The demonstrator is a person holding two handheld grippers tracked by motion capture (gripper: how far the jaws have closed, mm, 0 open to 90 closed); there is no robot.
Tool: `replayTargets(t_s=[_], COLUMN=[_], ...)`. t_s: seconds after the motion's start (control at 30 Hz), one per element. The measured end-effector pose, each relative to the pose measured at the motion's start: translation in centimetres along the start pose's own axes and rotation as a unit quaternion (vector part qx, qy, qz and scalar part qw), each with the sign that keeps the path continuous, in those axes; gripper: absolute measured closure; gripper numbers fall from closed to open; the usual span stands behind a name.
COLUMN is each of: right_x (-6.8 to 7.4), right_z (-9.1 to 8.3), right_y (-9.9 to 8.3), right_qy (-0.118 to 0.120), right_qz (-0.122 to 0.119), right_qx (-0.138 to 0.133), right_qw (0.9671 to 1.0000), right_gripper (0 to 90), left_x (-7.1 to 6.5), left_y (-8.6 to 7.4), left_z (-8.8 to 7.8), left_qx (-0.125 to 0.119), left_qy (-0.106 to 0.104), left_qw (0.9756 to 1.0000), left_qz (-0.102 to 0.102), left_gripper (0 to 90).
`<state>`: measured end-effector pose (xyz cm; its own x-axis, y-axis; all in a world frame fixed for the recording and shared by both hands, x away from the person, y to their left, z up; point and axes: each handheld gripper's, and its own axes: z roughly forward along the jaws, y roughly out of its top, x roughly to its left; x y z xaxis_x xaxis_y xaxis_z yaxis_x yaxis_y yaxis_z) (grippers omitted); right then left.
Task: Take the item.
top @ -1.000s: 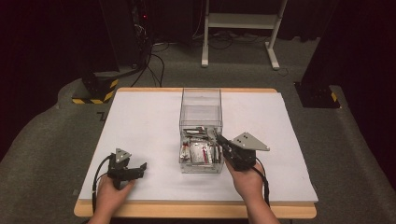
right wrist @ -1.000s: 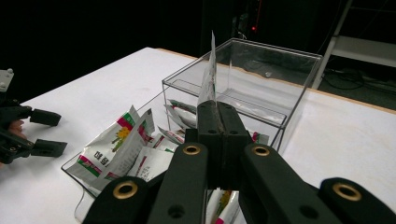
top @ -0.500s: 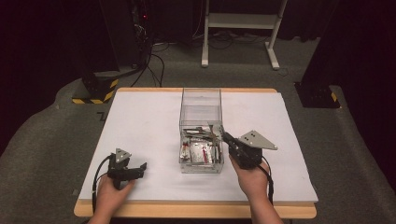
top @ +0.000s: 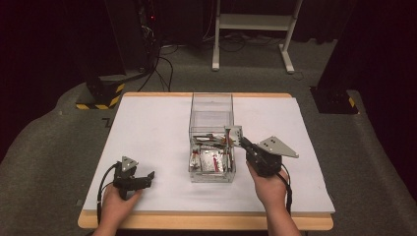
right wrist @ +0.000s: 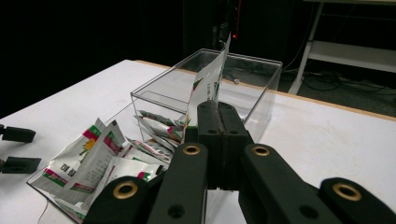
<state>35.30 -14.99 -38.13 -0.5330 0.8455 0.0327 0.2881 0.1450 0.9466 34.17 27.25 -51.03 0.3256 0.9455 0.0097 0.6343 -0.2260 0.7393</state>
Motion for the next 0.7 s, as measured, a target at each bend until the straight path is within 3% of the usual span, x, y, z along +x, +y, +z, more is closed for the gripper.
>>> replayTargets(t_s=[0.7], right_x=[-2.4], right_z=[-0.6], right_y=[-0.2], right_qy=[-0.037], right_qz=[0.020], right_qx=[-0.008], right_qw=[0.9991], right_gripper=[90.0], left_x=[0.0], left_y=[0.0], left_z=[0.0], left_qx=[0.000], left_qy=[0.000], left_qw=[1.0000], left_qz=[0.000], left_gripper=[13.8])
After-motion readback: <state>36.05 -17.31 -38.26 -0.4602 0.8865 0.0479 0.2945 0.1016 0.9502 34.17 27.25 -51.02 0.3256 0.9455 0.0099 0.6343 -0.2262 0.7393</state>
